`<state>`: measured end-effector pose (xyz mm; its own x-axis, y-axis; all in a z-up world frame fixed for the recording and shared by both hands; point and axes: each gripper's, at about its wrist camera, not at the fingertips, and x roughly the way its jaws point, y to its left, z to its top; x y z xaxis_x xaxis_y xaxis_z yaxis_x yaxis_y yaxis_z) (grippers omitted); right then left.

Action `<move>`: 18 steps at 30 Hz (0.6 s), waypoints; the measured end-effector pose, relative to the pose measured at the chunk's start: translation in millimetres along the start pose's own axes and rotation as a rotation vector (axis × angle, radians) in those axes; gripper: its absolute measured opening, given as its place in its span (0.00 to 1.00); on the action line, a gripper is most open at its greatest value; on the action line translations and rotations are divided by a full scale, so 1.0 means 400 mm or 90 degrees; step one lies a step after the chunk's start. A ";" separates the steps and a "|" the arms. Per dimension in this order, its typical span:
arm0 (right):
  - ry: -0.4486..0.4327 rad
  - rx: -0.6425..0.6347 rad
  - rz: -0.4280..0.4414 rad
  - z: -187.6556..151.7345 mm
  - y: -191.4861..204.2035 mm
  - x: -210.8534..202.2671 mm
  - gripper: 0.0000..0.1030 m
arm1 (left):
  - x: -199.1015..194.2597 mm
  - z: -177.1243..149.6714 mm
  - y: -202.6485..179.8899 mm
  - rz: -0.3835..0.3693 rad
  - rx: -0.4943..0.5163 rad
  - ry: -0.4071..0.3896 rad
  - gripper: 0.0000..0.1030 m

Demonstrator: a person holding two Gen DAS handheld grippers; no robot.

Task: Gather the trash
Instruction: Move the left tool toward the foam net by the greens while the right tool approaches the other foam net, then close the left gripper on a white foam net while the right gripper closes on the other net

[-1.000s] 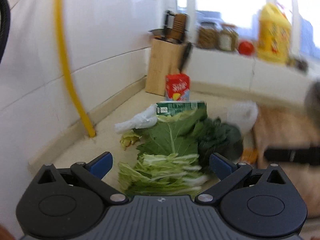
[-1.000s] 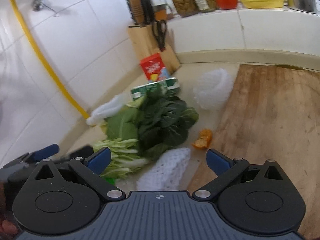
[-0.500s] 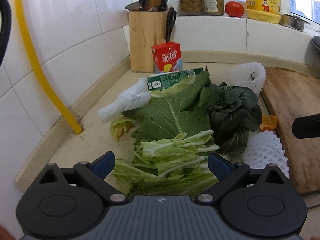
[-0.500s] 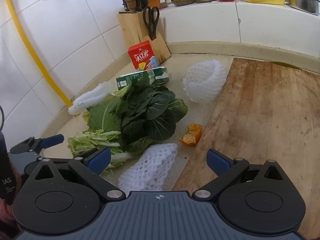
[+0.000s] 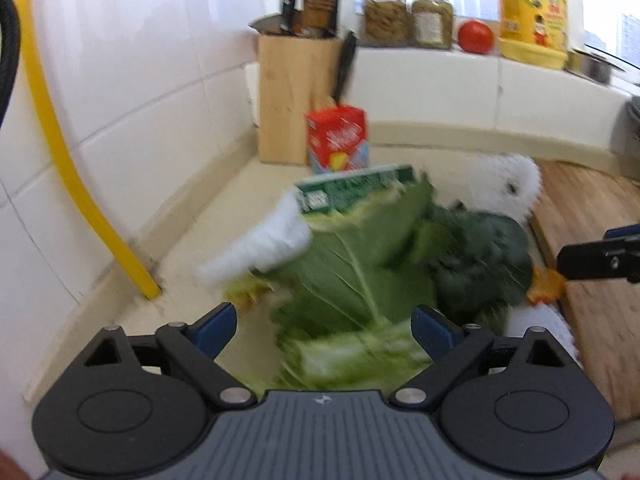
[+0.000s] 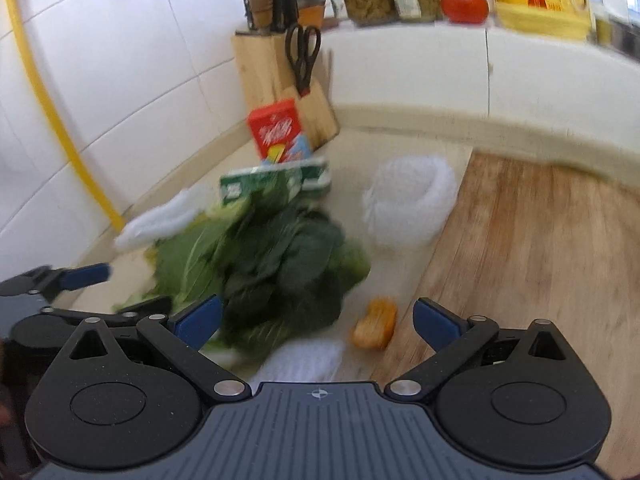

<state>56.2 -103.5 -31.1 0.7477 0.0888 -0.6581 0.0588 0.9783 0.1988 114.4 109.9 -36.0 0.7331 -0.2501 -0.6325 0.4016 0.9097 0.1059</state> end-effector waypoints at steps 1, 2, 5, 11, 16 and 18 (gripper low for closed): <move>-0.011 -0.012 -0.011 0.015 -0.001 0.006 1.00 | 0.005 0.008 0.009 0.006 -0.002 -0.005 0.92; -0.022 -0.024 -0.025 0.031 -0.004 0.014 1.00 | 0.011 0.016 0.018 0.013 -0.005 -0.011 0.92; -0.044 -0.046 -0.056 0.078 -0.020 0.046 1.00 | 0.031 0.038 0.036 0.027 -0.005 -0.023 0.92; -0.050 -0.068 -0.108 0.150 -0.061 0.141 1.00 | 0.095 0.073 0.061 0.040 0.003 -0.027 0.92; -0.032 -0.080 -0.136 0.182 -0.090 0.221 1.00 | 0.143 0.084 0.075 0.043 0.009 -0.014 0.92; -0.019 -0.085 -0.134 0.183 -0.097 0.248 1.00 | 0.162 0.081 0.078 0.037 0.008 -0.002 0.92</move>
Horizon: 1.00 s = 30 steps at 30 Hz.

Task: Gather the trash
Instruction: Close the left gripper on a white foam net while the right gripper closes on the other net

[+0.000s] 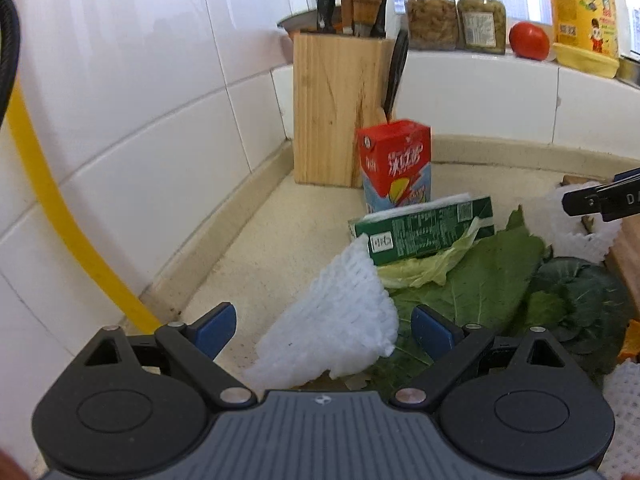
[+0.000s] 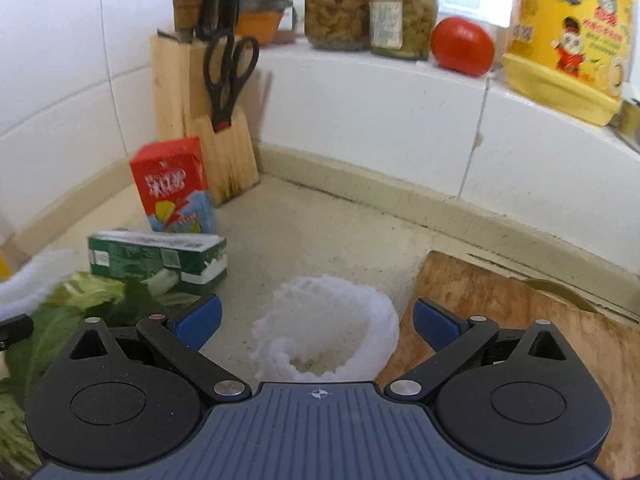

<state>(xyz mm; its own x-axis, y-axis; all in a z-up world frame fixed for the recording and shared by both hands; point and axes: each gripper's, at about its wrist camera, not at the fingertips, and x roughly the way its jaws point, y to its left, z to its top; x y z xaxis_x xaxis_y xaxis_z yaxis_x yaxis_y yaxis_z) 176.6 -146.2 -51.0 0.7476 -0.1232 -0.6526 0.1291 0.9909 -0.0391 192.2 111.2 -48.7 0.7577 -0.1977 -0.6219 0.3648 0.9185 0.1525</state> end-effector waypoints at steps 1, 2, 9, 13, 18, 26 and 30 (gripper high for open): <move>0.008 -0.003 0.001 -0.001 0.001 0.013 0.99 | 0.011 0.000 0.000 -0.004 0.001 0.007 0.92; 0.019 -0.003 0.002 -0.003 0.003 0.025 0.97 | 0.019 0.000 0.000 -0.007 0.001 0.012 0.92; 0.089 0.022 0.020 -0.013 -0.007 0.064 0.55 | 0.055 0.021 0.040 -0.080 -0.076 0.060 0.54; 0.118 0.086 0.041 -0.009 -0.044 0.067 0.42 | 0.059 0.033 0.051 -0.109 -0.094 0.079 0.32; 0.099 0.110 0.075 0.008 -0.050 0.024 0.32 | 0.035 0.047 0.060 -0.125 -0.104 0.073 0.23; 0.105 0.188 0.135 0.012 -0.091 -0.001 0.26 | -0.018 0.072 0.088 -0.132 -0.133 0.049 0.22; 0.085 0.217 0.168 0.015 -0.105 -0.045 0.26 | -0.046 0.075 0.107 -0.136 -0.155 0.040 0.22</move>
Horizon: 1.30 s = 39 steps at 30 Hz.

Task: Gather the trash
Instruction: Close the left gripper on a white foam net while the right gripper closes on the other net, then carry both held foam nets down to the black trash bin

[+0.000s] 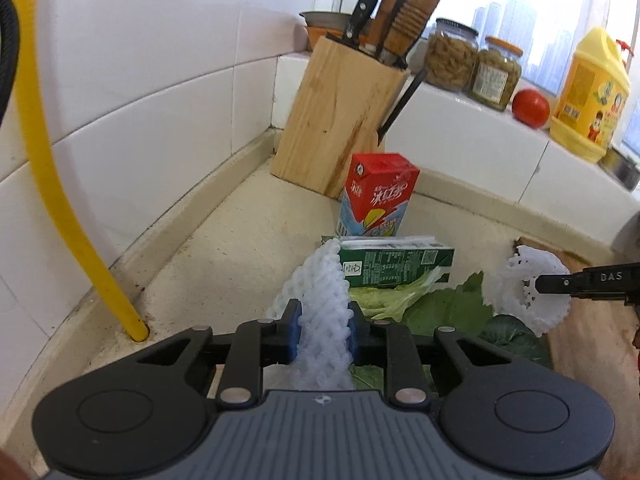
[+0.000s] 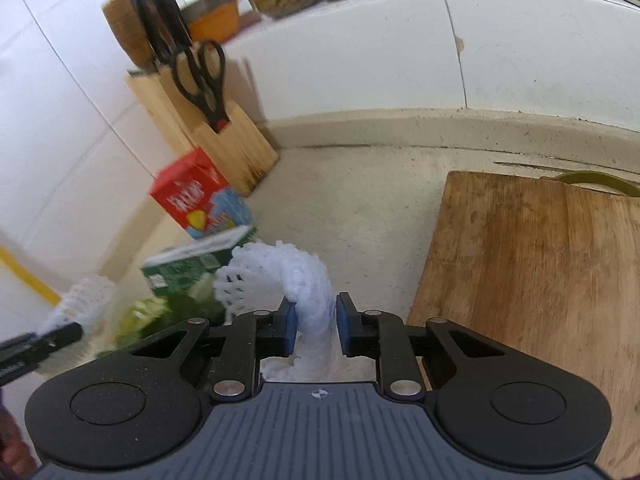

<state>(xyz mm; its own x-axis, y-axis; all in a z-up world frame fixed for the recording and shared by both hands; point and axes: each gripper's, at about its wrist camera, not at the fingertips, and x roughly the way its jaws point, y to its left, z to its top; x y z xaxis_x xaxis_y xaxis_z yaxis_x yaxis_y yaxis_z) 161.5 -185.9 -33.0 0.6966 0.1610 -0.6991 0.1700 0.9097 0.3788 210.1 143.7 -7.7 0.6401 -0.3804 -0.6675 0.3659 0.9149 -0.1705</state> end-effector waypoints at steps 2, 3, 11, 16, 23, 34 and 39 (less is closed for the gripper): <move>-0.009 0.011 0.021 0.002 0.000 -0.027 0.26 | -0.016 -0.002 -0.001 0.000 -0.005 -0.005 0.22; -0.013 0.015 0.029 0.004 0.000 -0.039 0.26 | -0.023 -0.004 -0.004 0.000 -0.005 -0.007 0.22; -0.027 0.004 0.092 -0.006 0.033 -0.114 0.26 | -0.101 -0.030 -0.021 0.008 -0.014 -0.030 0.22; -0.019 -0.014 0.130 -0.024 0.060 -0.133 0.26 | -0.154 -0.058 -0.023 0.025 -0.030 -0.040 0.22; 0.000 -0.012 0.212 -0.038 0.081 -0.168 0.26 | -0.218 -0.096 -0.026 0.049 -0.054 -0.055 0.22; 0.060 -0.054 0.287 -0.087 0.146 -0.151 0.26 | -0.318 -0.172 -0.020 0.119 -0.100 -0.068 0.22; 0.110 -0.087 0.344 -0.112 0.206 -0.122 0.26 | -0.365 -0.221 -0.006 0.167 -0.141 -0.068 0.22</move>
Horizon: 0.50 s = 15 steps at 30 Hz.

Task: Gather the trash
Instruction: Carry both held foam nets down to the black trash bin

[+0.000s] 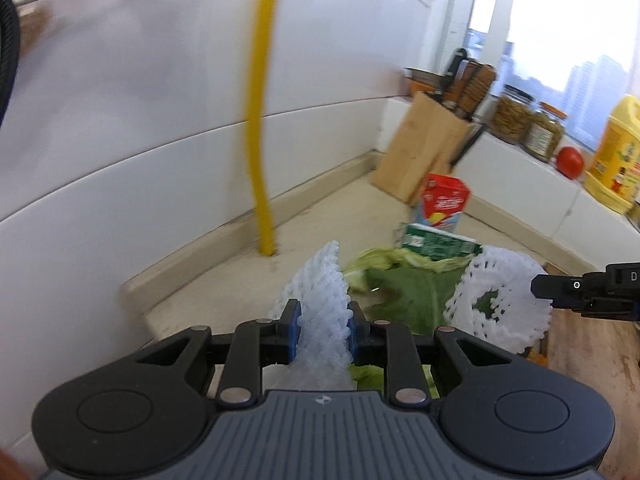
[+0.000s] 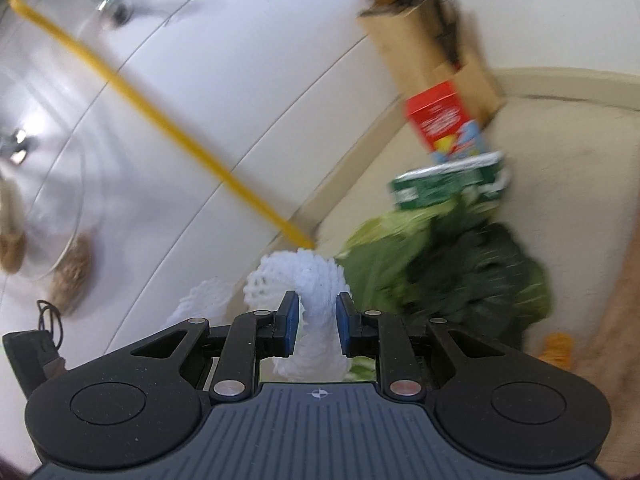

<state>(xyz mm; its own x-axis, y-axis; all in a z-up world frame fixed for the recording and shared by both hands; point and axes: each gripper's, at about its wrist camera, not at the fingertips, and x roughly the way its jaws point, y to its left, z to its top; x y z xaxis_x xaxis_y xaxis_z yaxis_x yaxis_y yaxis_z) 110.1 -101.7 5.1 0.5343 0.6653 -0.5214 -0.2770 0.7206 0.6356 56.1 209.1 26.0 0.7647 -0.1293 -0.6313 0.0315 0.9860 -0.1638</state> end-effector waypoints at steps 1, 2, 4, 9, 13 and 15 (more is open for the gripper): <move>0.013 -0.006 0.012 -0.004 0.011 0.018 0.26 | -0.010 -0.010 0.010 0.013 -0.008 0.001 0.22; 0.026 -0.011 0.025 -0.008 0.020 0.035 0.26 | -0.020 -0.022 0.020 0.027 -0.017 0.004 0.22; 0.056 -0.018 0.050 -0.017 0.040 0.077 0.26 | -0.038 -0.047 0.043 0.050 -0.036 0.009 0.22; 0.122 -0.036 0.091 -0.056 0.103 0.168 0.26 | -0.071 -0.099 0.101 0.082 -0.080 0.017 0.22; 0.166 -0.050 0.115 -0.096 0.170 0.237 0.26 | -0.094 -0.123 0.148 0.097 -0.096 0.020 0.22; 0.185 -0.055 0.127 -0.119 0.203 0.271 0.26 | -0.108 -0.133 0.169 0.101 -0.101 0.024 0.22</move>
<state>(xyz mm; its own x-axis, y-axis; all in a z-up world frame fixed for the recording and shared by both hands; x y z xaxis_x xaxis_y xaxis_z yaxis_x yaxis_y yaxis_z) 107.5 38.4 -26.7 0.2165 0.8135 -0.5397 -0.4268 0.5761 0.6971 -9.0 275.6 1.9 0.7271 0.0200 -0.6863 -0.1914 0.9659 -0.1745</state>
